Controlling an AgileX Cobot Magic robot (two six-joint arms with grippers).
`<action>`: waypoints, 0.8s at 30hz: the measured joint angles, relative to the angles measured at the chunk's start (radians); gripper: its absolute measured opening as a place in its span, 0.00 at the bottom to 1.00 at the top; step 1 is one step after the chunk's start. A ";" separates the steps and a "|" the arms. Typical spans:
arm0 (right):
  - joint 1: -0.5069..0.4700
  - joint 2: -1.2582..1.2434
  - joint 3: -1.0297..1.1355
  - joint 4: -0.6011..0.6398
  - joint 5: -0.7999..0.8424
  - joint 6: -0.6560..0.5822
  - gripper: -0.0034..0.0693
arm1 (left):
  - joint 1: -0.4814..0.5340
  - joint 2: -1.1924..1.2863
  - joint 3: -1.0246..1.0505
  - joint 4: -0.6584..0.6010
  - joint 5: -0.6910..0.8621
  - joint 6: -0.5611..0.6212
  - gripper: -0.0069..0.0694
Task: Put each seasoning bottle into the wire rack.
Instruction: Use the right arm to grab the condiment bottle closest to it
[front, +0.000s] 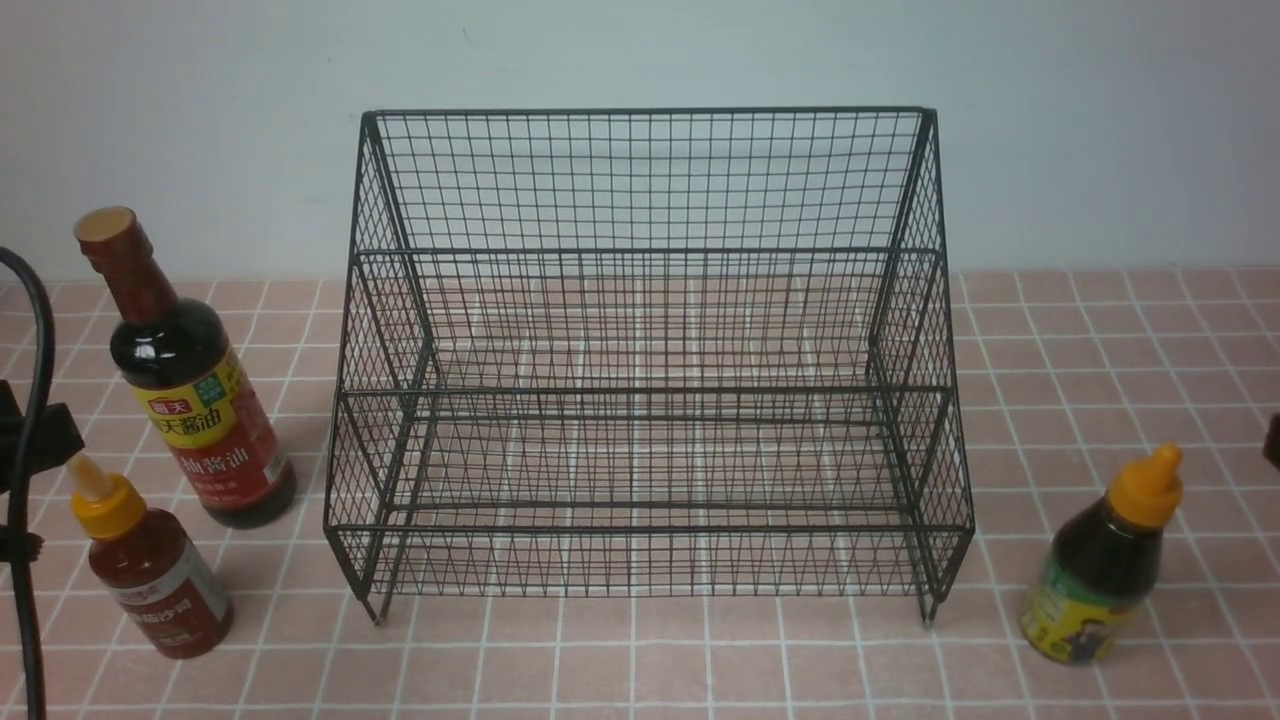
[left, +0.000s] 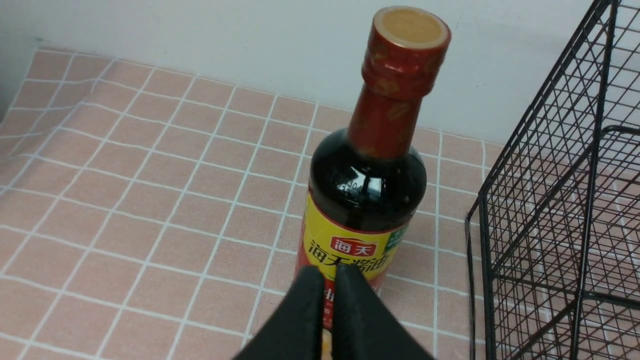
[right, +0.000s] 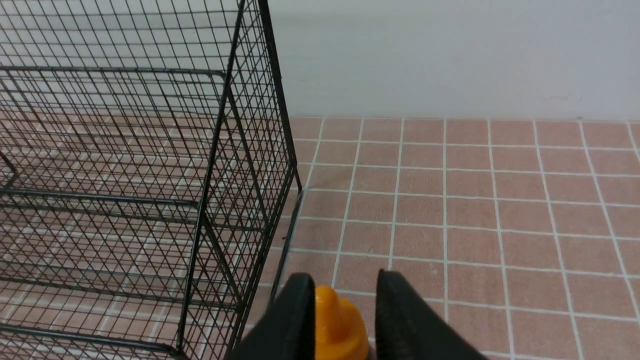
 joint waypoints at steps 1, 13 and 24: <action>0.000 0.010 0.000 0.026 0.010 -0.015 0.31 | 0.000 0.000 0.000 -0.001 0.007 0.000 0.11; 0.000 0.274 0.000 0.363 -0.021 -0.371 0.74 | 0.000 0.000 0.000 0.002 0.075 0.000 0.11; 0.000 0.439 -0.007 0.616 -0.042 -0.639 0.50 | 0.000 0.000 0.000 0.005 0.091 0.000 0.11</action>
